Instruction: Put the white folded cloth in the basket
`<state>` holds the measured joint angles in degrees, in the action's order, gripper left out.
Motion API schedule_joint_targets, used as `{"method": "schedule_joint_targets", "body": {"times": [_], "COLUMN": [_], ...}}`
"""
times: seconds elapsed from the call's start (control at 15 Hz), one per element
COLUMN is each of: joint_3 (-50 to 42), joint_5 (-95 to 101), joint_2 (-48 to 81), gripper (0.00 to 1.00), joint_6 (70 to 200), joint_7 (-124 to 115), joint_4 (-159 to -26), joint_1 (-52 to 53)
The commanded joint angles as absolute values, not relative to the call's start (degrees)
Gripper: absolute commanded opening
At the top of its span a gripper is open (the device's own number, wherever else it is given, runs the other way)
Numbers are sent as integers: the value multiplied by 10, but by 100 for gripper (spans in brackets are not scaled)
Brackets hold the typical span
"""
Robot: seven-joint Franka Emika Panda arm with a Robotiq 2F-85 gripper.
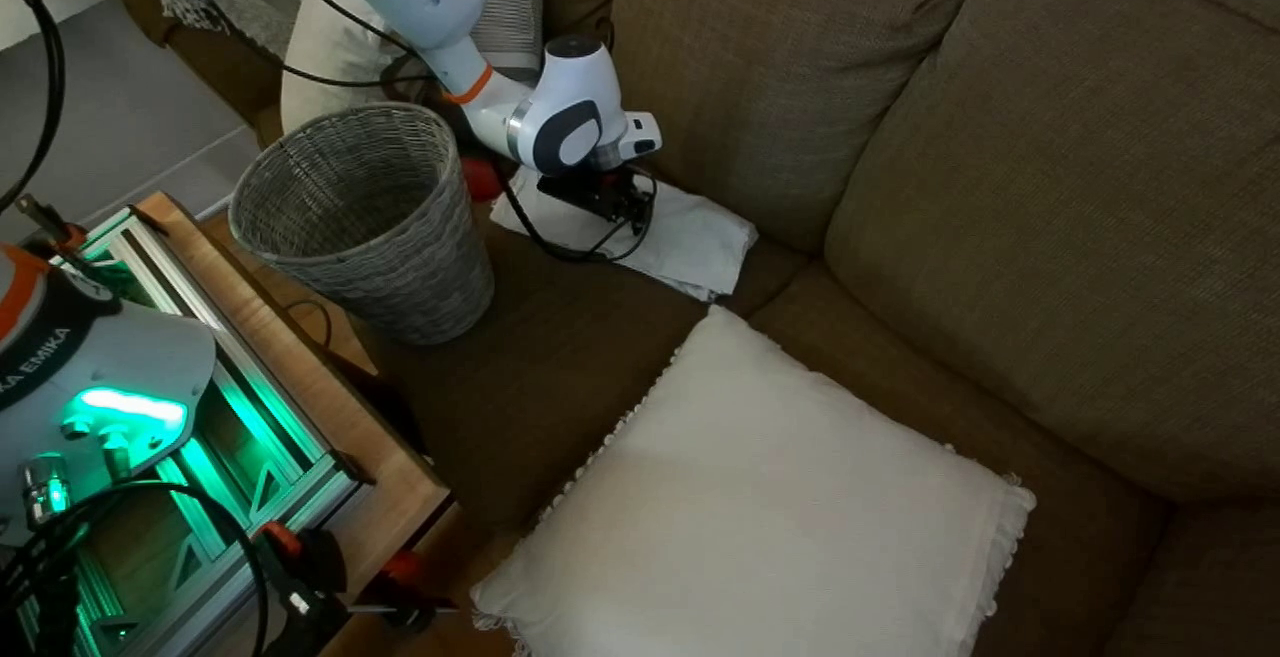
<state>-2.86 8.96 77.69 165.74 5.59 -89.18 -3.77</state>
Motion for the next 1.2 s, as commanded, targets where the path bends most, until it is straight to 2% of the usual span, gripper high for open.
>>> {"method": "schedule_joint_targets", "body": {"times": [0.0, 0.2, 0.27, 0.87, 1.13], "joint_3": [-30, -26, -24, 26, 43], "joint_5": [80, 83, 84, 116, 126], "joint_2": [809, 791, 782, 566, 441], "gripper": [24, 2, 0, 3, 3], "joint_6": [1634, 1618, 1615, 1701, 1685], "joint_7": [61, 67, 71, 191, 225], "joint_4": [-852, -864, -871, -1053, -1130], "joint_1": [-37, -41, -41, -102, -115]}}
